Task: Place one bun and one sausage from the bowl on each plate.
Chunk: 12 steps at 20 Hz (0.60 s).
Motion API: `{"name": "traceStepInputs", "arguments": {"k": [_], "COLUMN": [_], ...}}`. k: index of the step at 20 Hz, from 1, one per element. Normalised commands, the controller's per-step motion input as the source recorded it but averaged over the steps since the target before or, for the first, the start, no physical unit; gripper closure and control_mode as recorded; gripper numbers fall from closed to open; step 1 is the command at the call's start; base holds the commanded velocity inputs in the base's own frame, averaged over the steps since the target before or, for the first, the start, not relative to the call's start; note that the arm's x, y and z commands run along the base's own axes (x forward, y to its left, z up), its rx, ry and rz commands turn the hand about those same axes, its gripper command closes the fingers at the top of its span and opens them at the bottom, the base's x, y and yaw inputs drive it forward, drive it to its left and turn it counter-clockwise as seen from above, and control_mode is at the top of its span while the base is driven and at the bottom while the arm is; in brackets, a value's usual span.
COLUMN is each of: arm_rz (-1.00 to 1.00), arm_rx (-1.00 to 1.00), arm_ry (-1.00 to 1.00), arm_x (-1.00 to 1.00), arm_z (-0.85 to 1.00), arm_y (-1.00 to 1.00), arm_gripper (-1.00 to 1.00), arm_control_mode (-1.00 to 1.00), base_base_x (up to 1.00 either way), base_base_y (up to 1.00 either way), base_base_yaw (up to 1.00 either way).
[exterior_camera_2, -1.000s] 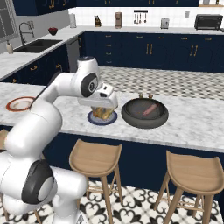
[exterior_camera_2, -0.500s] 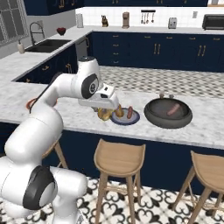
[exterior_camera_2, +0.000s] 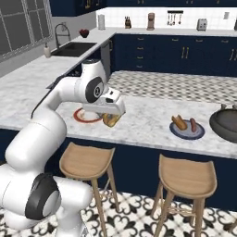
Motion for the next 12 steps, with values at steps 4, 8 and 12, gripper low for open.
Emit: {"name": "traceStepInputs", "arguments": {"k": [4, 8, 12], "arm_rz": [0.00, 0.00, 0.00], "arm_rx": [0.00, 0.00, 0.00], "arm_ry": [0.00, 0.00, 0.00], "arm_x": [0.00, 0.00, 0.00], "arm_z": [0.00, 0.00, 0.00], "arm_y": [0.00, 0.00, 0.00], "arm_gripper": [1.00, 1.00, 1.00], "arm_control_mode": [1.00, 1.00, 1.00], "base_base_x": [0.07, 0.37, 0.46], "base_base_y": [1.00, 0.76, 0.12], "base_base_yaw": [0.00, 0.00, 0.00]}}
